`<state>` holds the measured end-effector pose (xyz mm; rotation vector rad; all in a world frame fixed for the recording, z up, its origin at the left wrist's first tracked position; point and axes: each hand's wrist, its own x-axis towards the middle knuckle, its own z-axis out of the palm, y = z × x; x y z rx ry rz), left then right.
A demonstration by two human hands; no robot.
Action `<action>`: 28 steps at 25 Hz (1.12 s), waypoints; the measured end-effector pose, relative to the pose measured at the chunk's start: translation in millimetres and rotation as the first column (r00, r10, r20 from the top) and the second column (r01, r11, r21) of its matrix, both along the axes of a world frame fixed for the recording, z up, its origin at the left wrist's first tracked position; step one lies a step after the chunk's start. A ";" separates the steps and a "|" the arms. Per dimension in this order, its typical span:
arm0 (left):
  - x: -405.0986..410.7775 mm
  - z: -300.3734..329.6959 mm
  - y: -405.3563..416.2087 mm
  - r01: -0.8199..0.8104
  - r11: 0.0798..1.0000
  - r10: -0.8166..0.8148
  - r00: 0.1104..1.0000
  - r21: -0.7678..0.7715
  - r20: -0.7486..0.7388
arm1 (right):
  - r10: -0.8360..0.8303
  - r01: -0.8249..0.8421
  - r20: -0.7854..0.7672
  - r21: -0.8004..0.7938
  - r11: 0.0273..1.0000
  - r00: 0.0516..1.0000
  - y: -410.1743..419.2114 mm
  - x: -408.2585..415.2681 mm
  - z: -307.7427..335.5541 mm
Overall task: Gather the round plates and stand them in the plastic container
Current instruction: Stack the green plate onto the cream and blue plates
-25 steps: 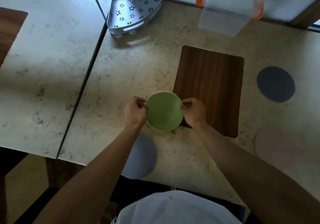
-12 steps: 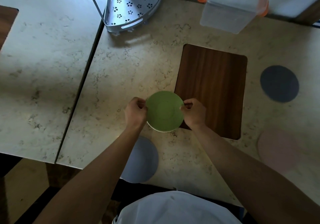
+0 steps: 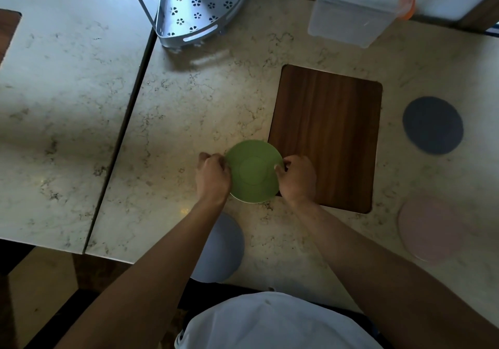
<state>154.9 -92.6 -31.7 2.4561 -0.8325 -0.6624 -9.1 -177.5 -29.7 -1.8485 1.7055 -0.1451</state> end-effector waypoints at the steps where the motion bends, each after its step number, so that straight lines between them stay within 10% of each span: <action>1: -1.7 0.2 0.2 0.003 1.000 -0.003 1.000 0.001 0.001 | -0.001 0.001 -0.013 -0.011 1.000 1.000 1.7 1.2 0.5; 18: 6.0 20.3 16.0 -0.314 0.945 0.264 0.895 -0.088 -0.359 | -0.224 0.114 0.338 0.315 0.942 0.914 -9.9 0.7 10.4; 28: 14.3 22.7 157.0 -0.579 0.814 0.495 0.732 -0.045 -0.469 | -0.038 -0.171 0.410 0.460 0.871 0.911 68.4 13.4 3.0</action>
